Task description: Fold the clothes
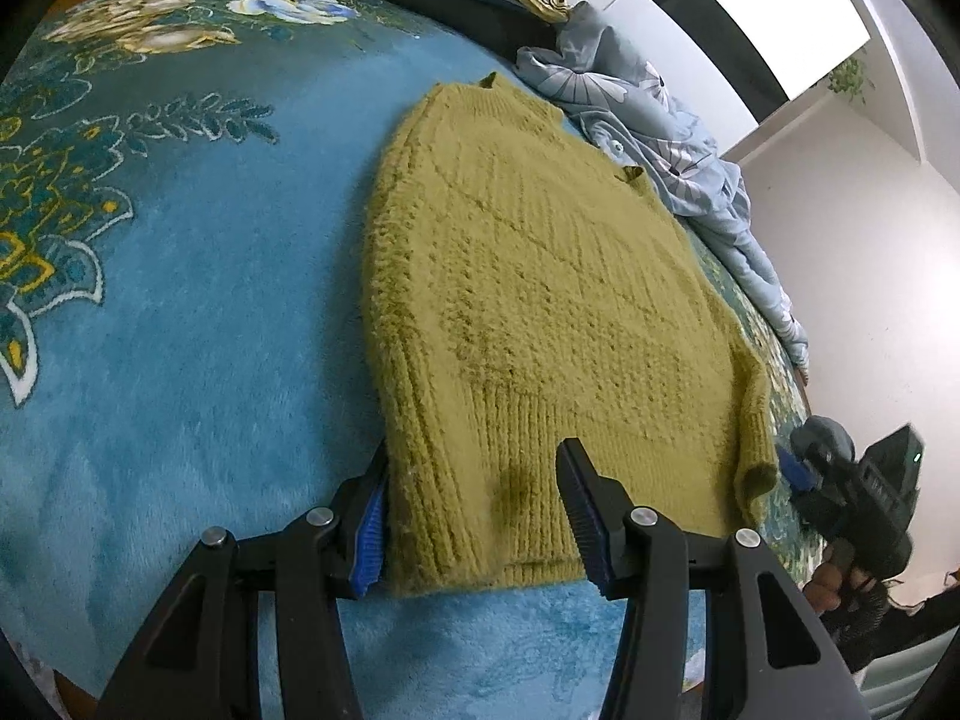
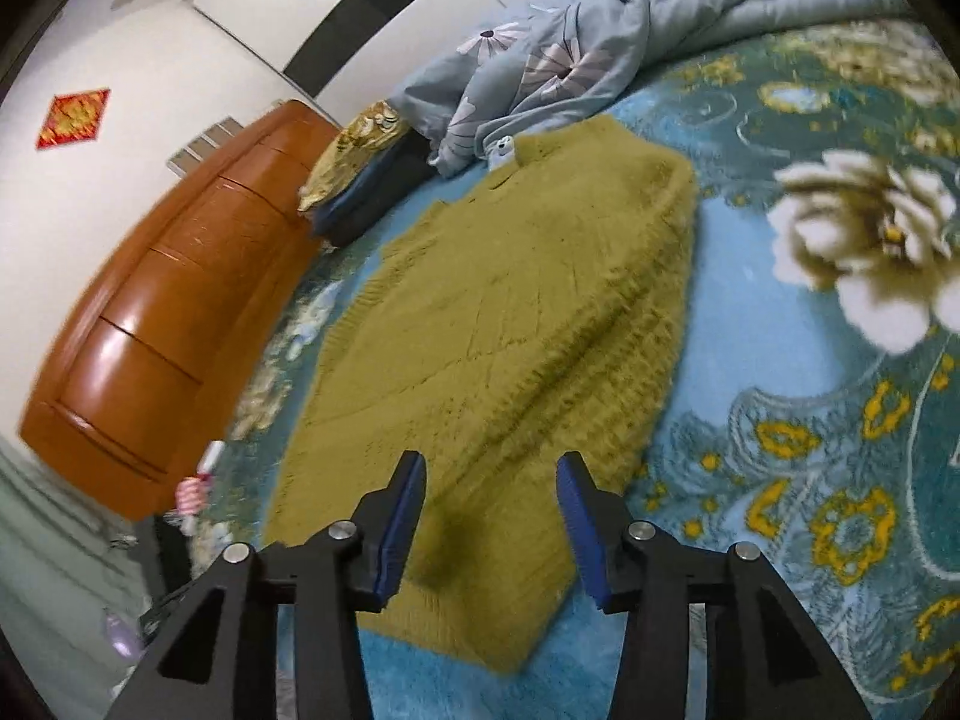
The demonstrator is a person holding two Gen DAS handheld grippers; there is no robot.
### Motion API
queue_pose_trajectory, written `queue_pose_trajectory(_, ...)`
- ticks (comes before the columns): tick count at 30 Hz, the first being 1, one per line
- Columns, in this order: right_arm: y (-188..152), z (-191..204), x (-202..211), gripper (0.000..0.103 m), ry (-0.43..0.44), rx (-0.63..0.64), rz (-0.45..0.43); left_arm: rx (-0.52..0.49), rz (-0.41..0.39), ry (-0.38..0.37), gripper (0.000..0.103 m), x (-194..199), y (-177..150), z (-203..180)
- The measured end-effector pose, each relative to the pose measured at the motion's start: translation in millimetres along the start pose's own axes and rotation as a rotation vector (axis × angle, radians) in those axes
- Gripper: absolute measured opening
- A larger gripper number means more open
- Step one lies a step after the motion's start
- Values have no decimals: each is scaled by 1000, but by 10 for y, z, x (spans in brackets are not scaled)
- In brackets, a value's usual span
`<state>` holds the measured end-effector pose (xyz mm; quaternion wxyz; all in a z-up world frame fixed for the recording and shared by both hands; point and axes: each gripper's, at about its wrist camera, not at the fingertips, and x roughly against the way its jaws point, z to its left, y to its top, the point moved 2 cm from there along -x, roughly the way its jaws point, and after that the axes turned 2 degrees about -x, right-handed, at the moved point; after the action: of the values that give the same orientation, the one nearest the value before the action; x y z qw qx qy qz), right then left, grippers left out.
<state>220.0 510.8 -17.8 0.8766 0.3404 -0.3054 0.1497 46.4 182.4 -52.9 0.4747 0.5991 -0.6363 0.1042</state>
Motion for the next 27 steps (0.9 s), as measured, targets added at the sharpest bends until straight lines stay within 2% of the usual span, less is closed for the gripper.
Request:
queue_pose_trajectory(5,-16,400,-236,49,-202,101,19,2,2,-6,55,10,5,4)
queue_pose_trajectory(8,-54,498,-350,49,-324,134,28,10,3,-22,55,15,11,24)
queue_pose_trajectory(10,-86,495,-398,49,-361,141,42,8,3,-33,55,20,8,40)
queue_pose_trajectory(12,-121,460,-413,48,-372,133,54,0,3,-44,55,26,8,43)
queue_pose_trajectory(13,-132,435,-392,45,-370,125,54,-1,3,-51,55,28,11,47)
queue_pose_trajectory(14,-141,411,-362,40,-365,117,54,1,3,-59,55,31,13,54)
queue_pose_trajectory(15,-144,387,-317,30,-352,109,52,6,4,-69,55,39,12,69)
queue_pose_trajectory(16,-146,360,-266,24,-336,99,50,12,5,-79,55,50,10,89)
queue_pose_trajectory(18,-145,293,-130,16,-308,90,46,27,5,-102,55,66,5,124)
queue_pose_trajectory(22,-176,51,167,14,-271,61,24,42,0,-126,55,71,-6,147)
queue_pose_trajectory(27,-318,-438,466,13,-247,-47,-21,46,0,-137,55,71,-6,161)
